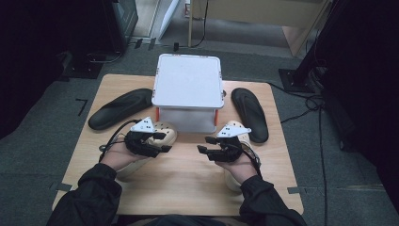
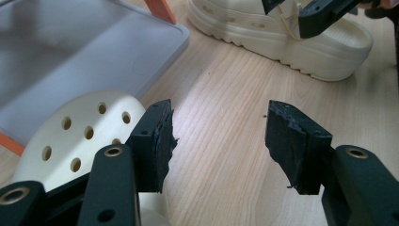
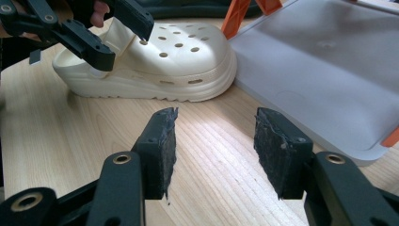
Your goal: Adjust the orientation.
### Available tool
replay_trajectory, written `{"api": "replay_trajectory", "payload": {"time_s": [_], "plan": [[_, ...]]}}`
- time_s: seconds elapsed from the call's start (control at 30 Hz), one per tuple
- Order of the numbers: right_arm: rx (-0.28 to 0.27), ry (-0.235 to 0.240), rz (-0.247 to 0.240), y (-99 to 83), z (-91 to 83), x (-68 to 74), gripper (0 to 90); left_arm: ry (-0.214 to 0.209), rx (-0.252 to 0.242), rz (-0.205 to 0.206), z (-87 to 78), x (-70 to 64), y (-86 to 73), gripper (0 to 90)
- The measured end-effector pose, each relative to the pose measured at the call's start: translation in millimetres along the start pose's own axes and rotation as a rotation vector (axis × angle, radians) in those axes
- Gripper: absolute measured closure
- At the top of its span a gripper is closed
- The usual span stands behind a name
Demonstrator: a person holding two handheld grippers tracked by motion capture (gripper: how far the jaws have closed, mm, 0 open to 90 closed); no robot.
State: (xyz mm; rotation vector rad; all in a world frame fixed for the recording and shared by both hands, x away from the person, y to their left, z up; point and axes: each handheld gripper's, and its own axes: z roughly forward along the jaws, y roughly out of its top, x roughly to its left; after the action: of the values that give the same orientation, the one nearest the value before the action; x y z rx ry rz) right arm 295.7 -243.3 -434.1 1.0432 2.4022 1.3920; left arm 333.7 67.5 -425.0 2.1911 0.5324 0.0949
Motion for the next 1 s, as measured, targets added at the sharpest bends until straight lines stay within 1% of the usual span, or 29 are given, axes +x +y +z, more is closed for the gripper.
{"api": "replay_trajectory", "payload": {"time_s": [0.1,0.17,0.3,0.43,0.5,0.53,0.57,0.67,0.73,0.77,0.93,1.0], "plan": [[0.001,0.001,0.0,-0.1,1.4,-0.2,49.0,-0.005,-0.01,-0.01,-1.4,1.0,0.1,42.3],[0.01,0.003,0.006,-0.7,2.7,-0.5,48.9,-0.004,-0.012,-0.014,-2.2,2.4,0.1,42.4],[0.007,-0.004,-0.003,-1.1,2.9,0.4,47.4,-0.01,-0.006,-0.024,-1.8,4.2,0.6,42.9],[0.01,-0.004,-0.005,-1.4,3.4,0.5,47.4,-0.01,-0.002,-0.022,-3.3,5.3,1.0,43.1],[0.014,-0.001,-0.002,-1.5,3.3,0.9,47.5,-0.006,-0.007,-0.025,-5.7,7.0,0.7,43.6],[0.018,-0.002,-0.008,-1.7,3.3,1.1,47.5,0.003,-0.012,-0.032,-9.2,9.9,-0.1,44.4],[0.018,-0.002,-0.008,-1.7,3.3,1.1,47.5,0.003,-0.012,-0.032,-9.2,9.9,-0.1,44.7],[0.019,0.004,-0.012,-1.5,3.9,2.3,47.5,0.016,-0.02,-0.035,-16.7,15.8,-2.5,46.0],[0.021,0.005,-0.014,-1.4,4.3,3.2,47.5,0.026,-0.044,-0.051,-25.2,21.6,-5.6,45.8],[0.021,0.005,-0.016,-1.3,4.7,3.6,47.4,0.029,-0.052,-0.052,-27.2,23.0,-6.7,45.8],[0.026,0.011,-0.025,-0.4,6.8,5.0,47.2,0.072,-0.062,-0.076,-40.4,31.9,-14.4,46.7],[0.026,0.013,-0.026,-0.3,7.2,5.1,47.1,0.076,-0.065,-0.083,-43.3,34.1,-16.6,47.8]]}}
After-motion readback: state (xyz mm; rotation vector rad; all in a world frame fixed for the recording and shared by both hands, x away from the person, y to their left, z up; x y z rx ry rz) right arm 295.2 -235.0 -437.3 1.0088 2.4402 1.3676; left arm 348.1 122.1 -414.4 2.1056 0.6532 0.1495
